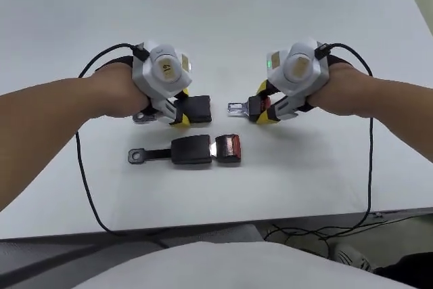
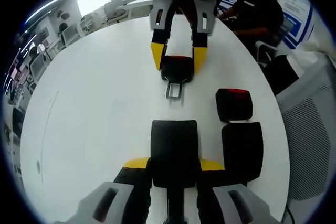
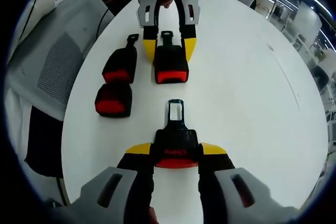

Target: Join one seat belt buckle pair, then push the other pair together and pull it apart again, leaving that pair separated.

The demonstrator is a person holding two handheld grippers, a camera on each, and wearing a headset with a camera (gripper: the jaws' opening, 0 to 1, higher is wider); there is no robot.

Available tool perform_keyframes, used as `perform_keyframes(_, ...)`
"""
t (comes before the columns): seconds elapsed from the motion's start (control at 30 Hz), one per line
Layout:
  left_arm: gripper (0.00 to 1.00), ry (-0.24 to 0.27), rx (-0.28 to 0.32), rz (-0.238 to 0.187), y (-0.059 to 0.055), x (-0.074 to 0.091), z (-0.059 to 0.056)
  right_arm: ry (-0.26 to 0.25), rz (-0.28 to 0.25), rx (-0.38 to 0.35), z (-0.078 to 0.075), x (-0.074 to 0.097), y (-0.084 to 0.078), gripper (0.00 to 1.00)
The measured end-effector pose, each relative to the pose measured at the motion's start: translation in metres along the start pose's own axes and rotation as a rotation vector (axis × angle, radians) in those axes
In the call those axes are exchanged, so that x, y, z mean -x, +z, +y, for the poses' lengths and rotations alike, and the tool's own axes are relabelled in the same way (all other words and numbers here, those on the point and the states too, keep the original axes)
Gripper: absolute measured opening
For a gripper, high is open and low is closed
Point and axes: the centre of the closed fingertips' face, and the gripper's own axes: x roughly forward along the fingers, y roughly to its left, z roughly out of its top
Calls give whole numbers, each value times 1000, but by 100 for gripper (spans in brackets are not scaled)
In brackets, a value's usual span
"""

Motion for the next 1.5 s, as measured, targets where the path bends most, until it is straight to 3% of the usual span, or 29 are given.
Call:
perform_keyframes(0.23,33,5,-5,13,0,-1,3,-6,14,53,3,-10,18,30)
perform_keyframes(0.63,33,15,0,13,-1,-3,4,-9,29,95,6,-12,28,30)
perform_keyframes(0.77,33,9,-13,9,2,-3,0,3,8,78,7,-13,32,30)
perform_keyframes(1.17,32,-2,-14,-19,1,-4,0,44,-35,51,11,-18,40,28)
perform_keyframes(1.27,32,-3,-20,-25,2,-4,-1,56,-73,28,13,-21,47,28)
perform_keyframes(1.5,32,-6,-10,-49,2,-3,1,60,-71,39,10,-23,52,28)
